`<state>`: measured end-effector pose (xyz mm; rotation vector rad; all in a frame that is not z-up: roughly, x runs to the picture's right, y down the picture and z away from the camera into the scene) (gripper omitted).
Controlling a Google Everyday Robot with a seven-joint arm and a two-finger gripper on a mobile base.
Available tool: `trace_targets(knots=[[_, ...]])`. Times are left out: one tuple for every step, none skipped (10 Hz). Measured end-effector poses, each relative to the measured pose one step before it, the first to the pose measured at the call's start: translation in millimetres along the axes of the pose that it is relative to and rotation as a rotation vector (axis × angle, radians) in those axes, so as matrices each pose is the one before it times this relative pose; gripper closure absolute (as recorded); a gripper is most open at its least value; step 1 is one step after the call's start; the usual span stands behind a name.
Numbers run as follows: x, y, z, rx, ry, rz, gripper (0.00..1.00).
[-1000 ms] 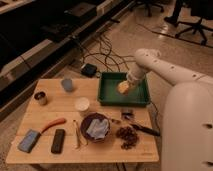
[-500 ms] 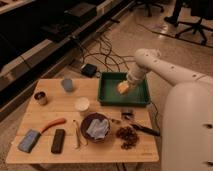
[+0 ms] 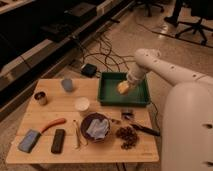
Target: Place apple in tray
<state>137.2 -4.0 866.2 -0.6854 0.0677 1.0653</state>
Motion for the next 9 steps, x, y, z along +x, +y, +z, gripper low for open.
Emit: trace_targets(knots=[[-0.02, 0.0, -0.05, 0.00005, -0.00006, 0.0, 0.5], [0.01, -0.02, 0.02, -0.00002, 0.00002, 0.0, 0.38], [-0.01, 0.03, 0.02, -0.00002, 0.00003, -0.00004, 0.28], [0.01, -0.03, -0.03, 0.00003, -0.00003, 0.00007, 0.23], [0.02, -0.03, 0.03, 0.00004, 0.00003, 0.00004, 0.2], [-0.08, 0.05, -0.05, -0.00003, -0.00009, -0.0001, 0.2], [0.06, -0.04, 0.02, 0.00001, 0.00004, 0.00007, 0.2], [-0.02, 0.0, 0.01, 0.00004, -0.00001, -0.00007, 0.2], [-0.02, 0.04, -0.01, -0.00007, 0.00001, 0.00001, 0.2]])
